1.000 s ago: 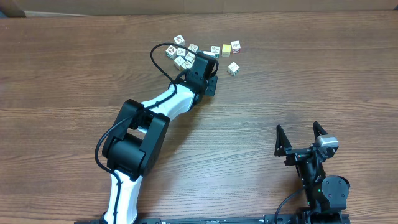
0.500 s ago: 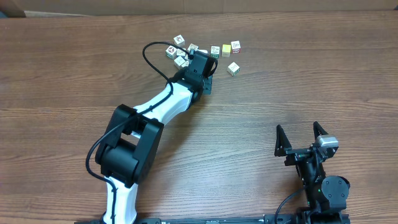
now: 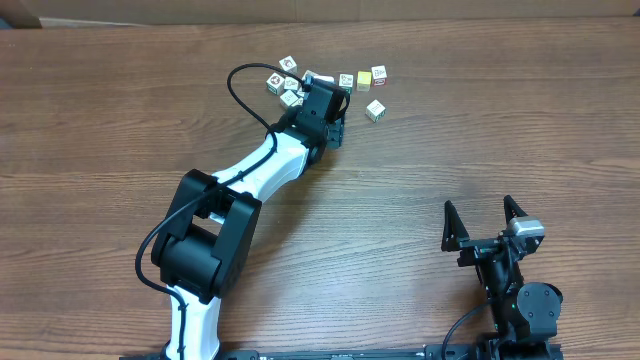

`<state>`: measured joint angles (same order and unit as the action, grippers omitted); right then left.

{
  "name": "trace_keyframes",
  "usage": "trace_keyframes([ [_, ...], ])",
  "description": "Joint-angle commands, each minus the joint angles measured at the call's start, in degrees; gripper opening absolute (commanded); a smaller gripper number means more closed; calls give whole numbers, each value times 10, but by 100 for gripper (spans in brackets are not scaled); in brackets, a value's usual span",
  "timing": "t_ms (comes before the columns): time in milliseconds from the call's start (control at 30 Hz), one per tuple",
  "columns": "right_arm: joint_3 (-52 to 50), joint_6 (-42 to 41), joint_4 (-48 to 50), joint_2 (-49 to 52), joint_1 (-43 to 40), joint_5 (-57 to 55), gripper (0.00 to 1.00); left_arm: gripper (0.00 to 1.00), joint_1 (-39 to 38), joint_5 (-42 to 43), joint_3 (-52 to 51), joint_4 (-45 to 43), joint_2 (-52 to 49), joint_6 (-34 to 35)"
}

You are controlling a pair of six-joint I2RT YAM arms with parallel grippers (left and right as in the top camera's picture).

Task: Form a horizontal line
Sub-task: 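Lower the left gripper around the red E block and close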

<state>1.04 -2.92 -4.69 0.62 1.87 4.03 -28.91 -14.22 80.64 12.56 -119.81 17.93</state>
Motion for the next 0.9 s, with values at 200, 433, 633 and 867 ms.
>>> trace_keyframes([
  [200, -6, 4, 2, -4, -3, -5, 100, 52, -4, -7, 9, -7, -9, 5],
  [433, -6, 4, 2, -4, -3, -5, 100, 41, -4, -7, 9, -19, -21, 5],
  [633, -6, 4, 2, -4, -3, -5, 100, 45, -4, -7, 9, -19, -23, 5],
  [867, -6, 4, 2, -4, -3, -5, 100, 52, -4, 20, 9, -21, -27, 5],
])
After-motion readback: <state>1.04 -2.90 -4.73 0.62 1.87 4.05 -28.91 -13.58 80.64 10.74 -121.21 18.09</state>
